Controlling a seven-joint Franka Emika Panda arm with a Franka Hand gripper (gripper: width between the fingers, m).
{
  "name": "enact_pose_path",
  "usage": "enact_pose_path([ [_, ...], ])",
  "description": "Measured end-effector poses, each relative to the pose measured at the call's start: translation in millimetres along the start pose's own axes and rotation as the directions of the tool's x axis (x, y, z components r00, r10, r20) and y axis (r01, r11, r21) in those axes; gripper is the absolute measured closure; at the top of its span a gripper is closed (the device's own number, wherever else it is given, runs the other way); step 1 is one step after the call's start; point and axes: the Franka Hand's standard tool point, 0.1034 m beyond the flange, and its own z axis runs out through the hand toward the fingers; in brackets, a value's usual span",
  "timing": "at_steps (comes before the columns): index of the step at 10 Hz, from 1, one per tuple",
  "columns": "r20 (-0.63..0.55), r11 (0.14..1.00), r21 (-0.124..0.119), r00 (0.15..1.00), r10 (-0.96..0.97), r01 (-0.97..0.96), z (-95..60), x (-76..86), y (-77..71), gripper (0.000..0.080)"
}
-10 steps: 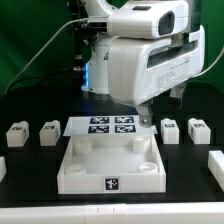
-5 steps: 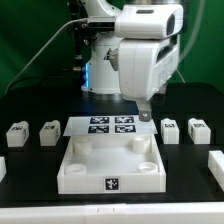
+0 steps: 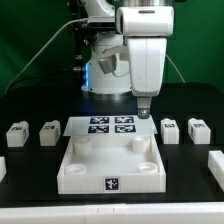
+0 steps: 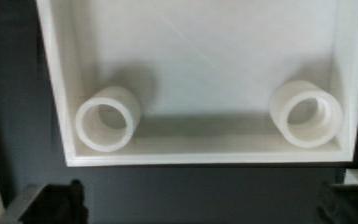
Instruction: Assemble one leg
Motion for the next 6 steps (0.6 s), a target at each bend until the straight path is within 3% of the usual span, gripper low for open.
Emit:
enact_pose_path([
  [2, 0.001, 1.0, 0.007, 1.0, 0.001, -0.001, 3.0, -1.8, -4.3, 0.015],
  [5, -0.01, 0.999, 0.045, 1.0, -0.017, 0.017, 54.1, -38.6, -70.4, 0.015],
  [6, -0.016, 0.999, 0.053, 1.0, -0.006, 0.006, 69.4, -48.5, -75.7, 0.015],
])
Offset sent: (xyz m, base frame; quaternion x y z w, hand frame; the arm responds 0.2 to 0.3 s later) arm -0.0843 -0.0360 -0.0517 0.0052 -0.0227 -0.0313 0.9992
